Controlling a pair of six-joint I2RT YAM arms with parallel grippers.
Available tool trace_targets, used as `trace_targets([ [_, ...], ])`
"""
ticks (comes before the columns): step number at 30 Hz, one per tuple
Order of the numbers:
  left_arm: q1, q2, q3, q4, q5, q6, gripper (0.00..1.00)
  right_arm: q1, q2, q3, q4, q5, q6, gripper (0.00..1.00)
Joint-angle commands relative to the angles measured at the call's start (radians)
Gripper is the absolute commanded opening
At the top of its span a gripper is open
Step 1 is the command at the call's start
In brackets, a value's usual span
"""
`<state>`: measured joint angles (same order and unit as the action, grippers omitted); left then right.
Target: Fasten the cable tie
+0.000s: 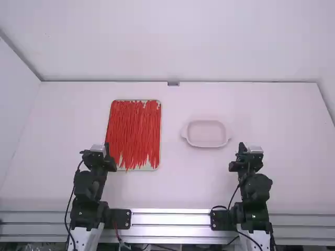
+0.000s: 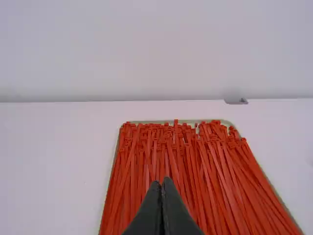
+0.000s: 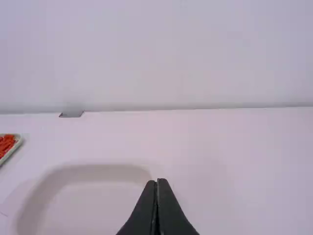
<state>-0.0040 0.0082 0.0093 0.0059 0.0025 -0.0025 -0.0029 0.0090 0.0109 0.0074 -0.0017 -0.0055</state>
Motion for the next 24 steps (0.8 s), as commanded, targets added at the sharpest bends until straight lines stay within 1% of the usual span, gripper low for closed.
trace_targets([
  [1, 0.0, 0.0, 0.0, 0.0, 0.0, -0.001, 0.0, 0.0, 0.0, 0.0, -0.001, 0.002, 0.001, 0.0],
  [11, 0.002, 0.045, 0.041, -0.013, 0.01, -0.007, 0.05, 0.002, 0.05, 0.032, 0.01, -0.006, 0.001, 0.05],
  [17, 0.005, 0.133, 0.109, -0.034, 0.038, -0.016, 0.11, 0.004, 0.153, 0.098, 0.009, -0.019, 0.001, 0.12],
  [24, 0.01, 0.307, 0.216, -0.068, 0.076, -0.024, 0.22, 0.019, 0.349, 0.213, 0.007, -0.039, -0.01, 0.22],
])
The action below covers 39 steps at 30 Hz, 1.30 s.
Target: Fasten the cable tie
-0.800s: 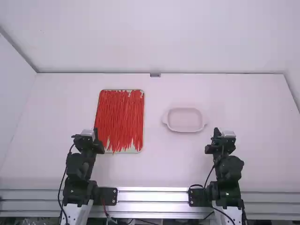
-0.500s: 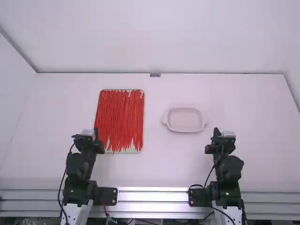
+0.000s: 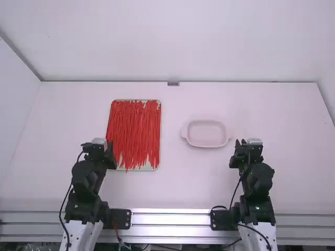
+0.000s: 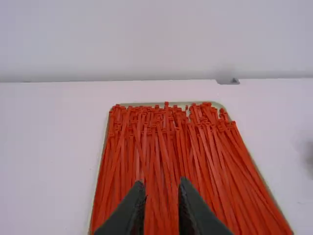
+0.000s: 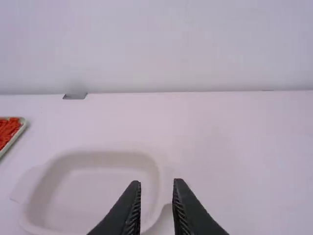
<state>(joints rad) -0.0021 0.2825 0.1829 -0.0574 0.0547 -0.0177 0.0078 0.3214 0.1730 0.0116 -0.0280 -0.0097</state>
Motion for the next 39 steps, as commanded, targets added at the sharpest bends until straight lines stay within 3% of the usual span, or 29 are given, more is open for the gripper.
trace_targets([
  [1, 0.009, 0.074, 0.067, -0.013, 0.032, -0.011, 0.25, 0.014, 0.08, 0.076, 0.005, -0.017, -0.008, 0.25],
  [27, 0.031, 0.793, 0.554, -0.25, 0.084, -0.046, 0.74, 0.096, 0.878, 0.552, 0.058, -0.111, -0.034, 0.74],
  [39, 0.038, 1.032, 0.73, -0.339, 0.097, -0.077, 0.9, 0.119, 1.137, 0.707, 0.061, -0.143, -0.043, 0.9],
])
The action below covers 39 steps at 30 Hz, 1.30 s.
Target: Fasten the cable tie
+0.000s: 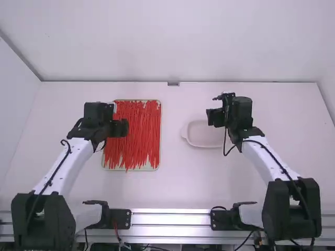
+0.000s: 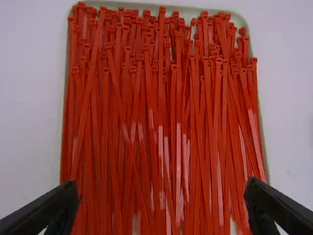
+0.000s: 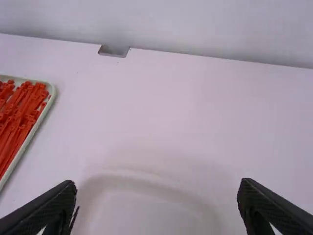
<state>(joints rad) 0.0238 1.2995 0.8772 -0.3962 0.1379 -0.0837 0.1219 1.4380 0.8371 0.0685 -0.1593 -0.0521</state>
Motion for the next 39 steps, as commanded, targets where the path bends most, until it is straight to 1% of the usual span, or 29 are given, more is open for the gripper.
trace_targets([
  [1, 0.012, 0.042, 0.071, -0.035, 0.013, -0.013, 0.92, 0.008, 0.048, 0.06, 0.006, -0.015, -0.002, 0.92],
  [6, 0.014, 0.104, 0.172, -0.128, -0.027, -0.018, 0.97, 0.013, 0.112, 0.099, 0.008, -0.023, -0.003, 0.96],
  [9, 0.015, 0.124, 0.201, -0.151, -0.024, -0.012, 0.98, 0.015, 0.131, 0.111, 0.008, -0.025, -0.004, 0.97],
  [16, 0.016, 0.144, 0.215, -0.158, -0.026, -0.014, 0.99, 0.016, 0.144, 0.119, 0.006, -0.027, -0.003, 0.98],
  [19, 0.017, 0.144, 0.215, -0.168, -0.025, -0.018, 0.99, 0.017, 0.143, 0.119, 0.001, -0.027, 0.031, 0.98],
  [20, 0.024, 0.144, 0.215, -0.175, -0.024, -0.042, 0.99, 0.016, 0.134, 0.119, -0.018, -0.027, 0.059, 0.98],
  [23, 0.039, 0.144, 0.226, -0.209, -0.023, -0.087, 0.99, 0.011, 0.109, 0.119, -0.053, -0.027, 0.057, 0.98],
  [29, 0.03, 0.144, 0.282, -0.287, -0.014, -0.085, 0.99, 0.008, 0.037, 0.119, -0.116, -0.027, 0.064, 0.98],
  [32, 0.02, 0.144, 0.324, -0.355, 0.04, -0.084, 0.99, 0.008, -0.004, 0.119, -0.151, -0.024, 0.112, 0.98],
  [34, 0.024, 0.144, 0.37, -0.428, 0.103, -0.085, 0.99, 0.012, -0.044, 0.119, -0.181, -0.024, 0.14, 0.98],
  [39, 0.027, 0.144, 0.43, -0.511, 0.122, -0.084, 0.99, 0.016, -0.119, 0.119, -0.261, 0.004, 0.143, 0.98],
])
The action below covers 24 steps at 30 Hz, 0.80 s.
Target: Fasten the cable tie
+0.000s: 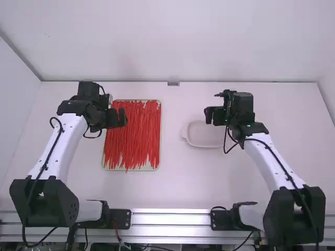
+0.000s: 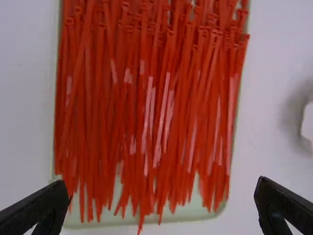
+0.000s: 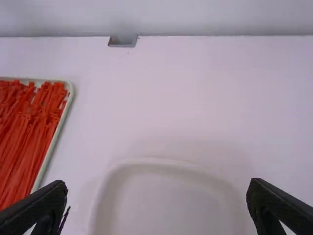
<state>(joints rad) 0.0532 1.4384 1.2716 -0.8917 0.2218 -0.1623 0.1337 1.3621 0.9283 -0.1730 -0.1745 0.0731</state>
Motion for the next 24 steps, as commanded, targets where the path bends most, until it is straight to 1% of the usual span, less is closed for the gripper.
trace_targets([
  [1, -0.003, 0.005, 0.042, -0.019, 0.028, -0.006, 0.99, 0.004, -0.055, 0.028, -0.036, 0.023, 0.018, 0.98],
  [3, -0.01, 0.005, 0.045, -0.018, 0.022, -0.006, 0.99, 0.004, -0.074, 0.028, -0.063, 0.024, 0.018, 0.98],
  [7, -0.005, 0.005, 0.044, -0.018, 0.025, -0.006, 0.99, 0.004, -0.096, 0.028, -0.113, 0.022, 0.09, 0.98],
  [12, -0.017, 0.005, 0.043, -0.017, 0.025, -0.006, 0.99, 0.008, -0.085, 0.027, -0.12, 0.02, 0.098, 0.98],
  [17, -0.022, 0.005, 0.042, -0.016, 0.022, -0.006, 0.99, 0.04, -0.071, 0.027, -0.121, 0.075, 0.098, 0.98],
  [20, -0.027, 0.005, 0.042, 0.001, 0.021, -0.004, 0.99, 0.054, -0.062, 0.027, -0.122, 0.106, 0.137, 0.98],
  [24, -0.027, 0.005, 0.042, 0.055, 0.021, 0.06, 0.99, 0.092, -0.039, 0.026, -0.138, 0.154, 0.166, 0.98],
])
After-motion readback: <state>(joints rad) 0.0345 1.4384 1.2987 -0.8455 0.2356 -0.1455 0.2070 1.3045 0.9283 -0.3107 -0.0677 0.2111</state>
